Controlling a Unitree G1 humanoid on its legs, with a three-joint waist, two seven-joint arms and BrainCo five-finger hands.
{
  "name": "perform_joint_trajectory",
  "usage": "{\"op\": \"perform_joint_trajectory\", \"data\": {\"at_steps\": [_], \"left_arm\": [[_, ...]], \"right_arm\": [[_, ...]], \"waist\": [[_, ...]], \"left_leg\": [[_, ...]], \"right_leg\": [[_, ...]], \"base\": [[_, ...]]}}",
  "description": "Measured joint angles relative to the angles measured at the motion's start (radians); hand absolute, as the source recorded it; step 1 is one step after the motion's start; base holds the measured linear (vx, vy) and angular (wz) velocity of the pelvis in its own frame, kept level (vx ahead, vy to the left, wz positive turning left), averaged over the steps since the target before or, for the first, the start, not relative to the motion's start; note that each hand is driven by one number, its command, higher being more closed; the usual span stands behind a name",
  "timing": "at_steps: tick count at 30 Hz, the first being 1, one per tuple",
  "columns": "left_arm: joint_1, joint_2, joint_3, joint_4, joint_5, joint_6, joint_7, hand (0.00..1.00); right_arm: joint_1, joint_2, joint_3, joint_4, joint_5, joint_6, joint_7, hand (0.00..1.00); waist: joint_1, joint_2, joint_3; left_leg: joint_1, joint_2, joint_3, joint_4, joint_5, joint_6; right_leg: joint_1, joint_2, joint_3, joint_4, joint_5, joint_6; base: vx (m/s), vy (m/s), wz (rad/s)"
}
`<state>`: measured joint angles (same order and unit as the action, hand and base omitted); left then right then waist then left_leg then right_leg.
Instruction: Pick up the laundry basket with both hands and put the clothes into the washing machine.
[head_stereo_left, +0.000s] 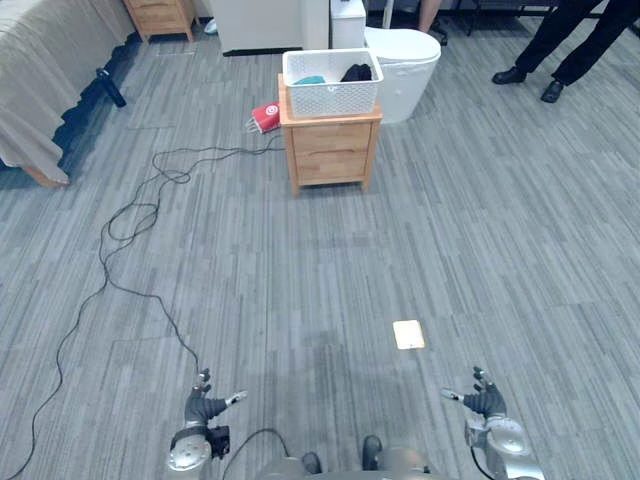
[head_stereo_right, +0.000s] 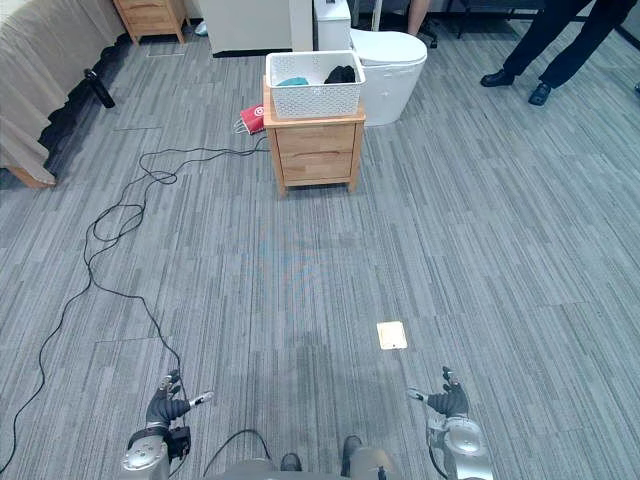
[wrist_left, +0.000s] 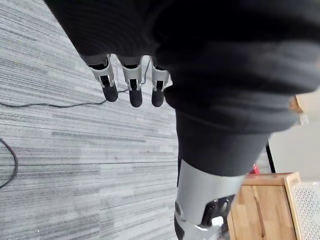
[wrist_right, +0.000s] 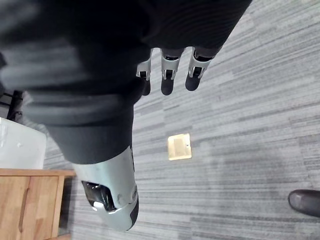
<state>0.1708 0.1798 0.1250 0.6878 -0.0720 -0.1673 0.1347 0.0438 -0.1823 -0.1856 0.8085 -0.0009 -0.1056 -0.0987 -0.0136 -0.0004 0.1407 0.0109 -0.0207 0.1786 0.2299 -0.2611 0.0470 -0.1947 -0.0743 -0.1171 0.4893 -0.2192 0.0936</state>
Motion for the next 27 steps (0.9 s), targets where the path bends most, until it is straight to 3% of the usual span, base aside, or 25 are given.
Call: {"op": "perform_joint_trajectory", "data": {"at_steps": [3, 5, 7, 8, 10, 11, 12, 13, 14, 15, 16, 17, 18, 19, 20, 22, 24, 25, 26, 27], "left_arm": [[0.006, 0.024, -0.009, -0.012, -0.009, -0.001, 0.001, 0.00], [0.000, 0.031, -0.014, -0.011, -0.022, 0.000, 0.003, 0.00], [-0.028, 0.028, -0.019, -0.010, -0.034, -0.001, 0.005, 0.00], [-0.055, 0.025, -0.046, -0.009, -0.036, -0.002, 0.016, 0.00], [-0.078, 0.024, -0.057, -0.009, -0.035, -0.006, 0.023, 0.00], [-0.084, 0.023, -0.057, -0.007, -0.035, -0.007, 0.024, 0.00], [-0.084, 0.019, -0.057, -0.003, -0.035, -0.007, 0.024, 0.00], [-0.088, 0.005, -0.056, 0.012, -0.035, -0.008, 0.023, 0.00], [-0.088, -0.005, -0.062, 0.020, -0.035, -0.008, 0.020, 0.00], [-0.086, -0.010, -0.064, 0.021, -0.035, -0.008, 0.020, 0.00], [-0.083, -0.026, -0.063, 0.026, -0.035, -0.008, 0.019, 0.00], [-0.072, -0.036, -0.062, 0.028, -0.035, -0.008, 0.018, 0.00], [-0.070, -0.037, -0.062, 0.030, -0.035, -0.008, 0.017, 0.00], [-0.070, -0.041, -0.062, 0.028, -0.035, -0.007, 0.017, 0.00], [-0.070, -0.047, -0.061, 0.021, -0.035, -0.007, 0.016, 0.00], [-0.059, -0.059, -0.054, -0.004, -0.035, -0.012, 0.016, 0.00], [-0.056, -0.057, -0.053, -0.013, -0.035, -0.014, 0.014, 0.00], [-0.061, -0.060, -0.051, -0.013, -0.035, -0.014, 0.014, 0.00], [-0.054, -0.061, -0.051, -0.012, -0.035, -0.014, 0.014, 0.00], [-0.047, -0.062, -0.051, -0.011, -0.035, -0.014, 0.016, 0.00]], "right_arm": [[0.002, 0.006, 0.028, 0.000, -0.003, 0.006, -0.004, 0.00], [-0.003, 0.003, 0.047, 0.001, -0.005, 0.007, -0.005, 0.00], [-0.023, -0.009, 0.049, 0.000, -0.006, 0.006, -0.005, 0.00], [-0.036, -0.026, 0.049, -0.001, -0.006, 0.006, -0.006, 0.00], [-0.035, -0.032, 0.049, -0.003, -0.007, 0.006, -0.008, 0.00], [-0.026, -0.032, 0.049, -0.008, -0.008, 0.006, -0.010, 0.00], [-0.017, -0.033, 0.049, -0.013, -0.008, 0.006, -0.010, 0.00], [-0.008, -0.034, 0.048, -0.014, -0.008, 0.007, -0.009, 0.00], [-0.011, -0.029, 0.049, -0.023, -0.009, 0.007, -0.006, 0.00], [-0.009, -0.025, 0.049, -0.027, -0.010, 0.007, -0.005, 0.00], [-0.006, -0.022, 0.053, -0.036, -0.010, 0.007, -0.003, 0.00], [-0.007, -0.022, 0.079, -0.043, -0.009, 0.007, -0.003, 0.00], [-0.006, -0.018, 0.089, -0.046, -0.009, 0.006, -0.004, 0.00], [-0.002, -0.005, 0.090, -0.054, -0.006, 0.004, -0.006, 0.00], [0.008, 0.008, 0.084, -0.079, 0.000, 0.003, -0.010, 0.00], [0.023, 0.014, 0.085, -0.128, 0.003, -0.004, -0.012, 0.00], [0.020, 0.013, 0.085, -0.138, 0.003, -0.006, -0.011, 0.00], [0.017, 0.012, 0.077, -0.131, 0.003, -0.005, -0.012, 0.00], [0.005, 0.012, 0.070, -0.117, 0.003, -0.003, -0.012, 0.00], [0.008, 0.011, 0.064, -0.107, 0.002, -0.003, -0.014, 0.00]], "waist": [[-0.001, -0.008, 0.035], [-0.004, -0.006, 0.046], [-0.025, 0.011, 0.069], [-0.037, 0.036, 0.094], [-0.049, 0.023, 0.099], [-0.063, 0.004, 0.097], [-0.067, -0.004, 0.093], [-0.079, 0.010, 0.091], [-0.083, 0.031, 0.095], [-0.082, 0.036, 0.096], [-0.082, 0.052, 0.106], [-0.070, 0.063, 0.113], [-0.061, 0.062, 0.116], [-0.042, 0.049, 0.124], [-0.023, 0.032, 0.130], [-0.005, 0.020, 0.130], [0.017, 0.013, 0.130], [0.031, 0.007, 0.133], [0.032, 0.009, 0.132], [0.034, 0.018, 0.126]], "left_leg": [[0.061, -0.016, -0.017, 0.017, -0.081, 0.034], [0.102, -0.012, -0.032, 0.006, -0.090, 0.037], [0.139, 0.020, -0.059, -0.025, -0.089, 0.035], [0.180, 0.056, -0.081, -0.061, -0.082, 0.022], [0.215, 0.057, -0.099, -0.093, -0.064, -0.018], [0.247, 0.055, -0.108, -0.096, -0.083, -0.058], [0.265, 0.057, -0.118, -0.093, -0.096, -0.080], [0.277, 0.081, -0.135, -0.058, -0.106, -0.105], [0.249, 0.103, -0.133, 0.037, -0.078, -0.156], [0.222, 0.112, -0.129, 0.114, -0.052, -0.198], [0.120, 0.145, -0.124, 0.380, 0.075, -0.248], [-0.008, 0.196, -0.126, 0.680, 0.111, -0.263], [-0.064, 0.218, -0.117, 0.802, 0.099, -0.249], [-0.155, 0.244, -0.089, 0.957, 0.069, -0.197], [-0.231, 0.250, -0.051, 0.988, 0.052, -0.166], [-0.342, 0.249, 0.011, 0.894, 0.033, -0.134], [-0.420, 0.228, 0.045, 0.656, 0.034, -0.131], [-0.430, 0.188, 0.035, 0.386, 0.046, -0.132], [-0.428, 0.155, 0.006, 0.142, 0.102, -0.134], [-0.417, 0.138, -0.011, 0.001, 0.141, -0.139]], "right_leg": [[-0.122, -0.057, -0.053, 0.312, -0.041, -0.004], [-0.196, -0.067, -0.098, 0.303, -0.070, -0.013], [-0.252, -0.046, -0.140, 0.207, -0.060, -0.026], [-0.284, -0.007, -0.163, 0.057, -0.001, -0.045], [-0.307, 0.009, -0.152, -0.117, 0.102, -0.050], [-0.325, 0.008, -0.123, -0.171, 0.156, -0.075], [-0.335, 0.004, -0.106, -0.145, 0.211, -0.107], [-0.363, 0.002, -0.110, -0.017, 0.231, -0.167], [-0.367, 0.005, -0.127, 0.064, 0.144, -0.177], [-0.357, 0.008, -0.129, 0.083, 0.108, -0.180], [-0.295, 0.031, -0.134, 0.074, 0.058, -0.191], [-0.200, 0.065, -0.140, 0.025, 0.036, -0.208], [-0.148, 0.082, -0.140, -0.005, 0.030, -0.214], [-0.037, 0.099, -0.133, -0.070, 0.022, -0.226], [0.064, 0.100, -0.123, -0.133, 0.022, -0.227], [0.195, 0.102, -0.101, -0.248, 0.022, -0.226], [0.286, 0.102, -0.082, -0.345, 0.015, -0.213], [0.335, 0.096, -0.063, -0.386, 0.004, -0.183], [0.385, 0.091, -0.047, -0.418, -0.010, -0.161], [0.417, 0.092, -0.034, -0.437, -0.024, -0.137]], "base": [[0.15, 0.094, -0.01], [0.34, 0.040, 0.17], [0.45, -0.029, 0.44], [0.45, -0.061, 0.49], [0.48, -0.090, 0.52], [0.63, -0.172, 0.50], [0.64, -0.192, 0.55], [0.65, -0.226, 0.37], [0.65, -0.239, 0.27], [0.81, -0.299, 0.14], [0.85, -0.302, 0.01], [0.71, -0.254, -0.07], [0.68, -0.222, -0.22], [0.64, -0.186, -0.18], [0.63, -0.164, -0.13], [0.60, -0.108, -0.20], [0.65, -0.027, -0.41], [0.60, 0.041, -0.43], [0.74, 0.108, -0.49], [0.49, 0.129, -0.47]]}}
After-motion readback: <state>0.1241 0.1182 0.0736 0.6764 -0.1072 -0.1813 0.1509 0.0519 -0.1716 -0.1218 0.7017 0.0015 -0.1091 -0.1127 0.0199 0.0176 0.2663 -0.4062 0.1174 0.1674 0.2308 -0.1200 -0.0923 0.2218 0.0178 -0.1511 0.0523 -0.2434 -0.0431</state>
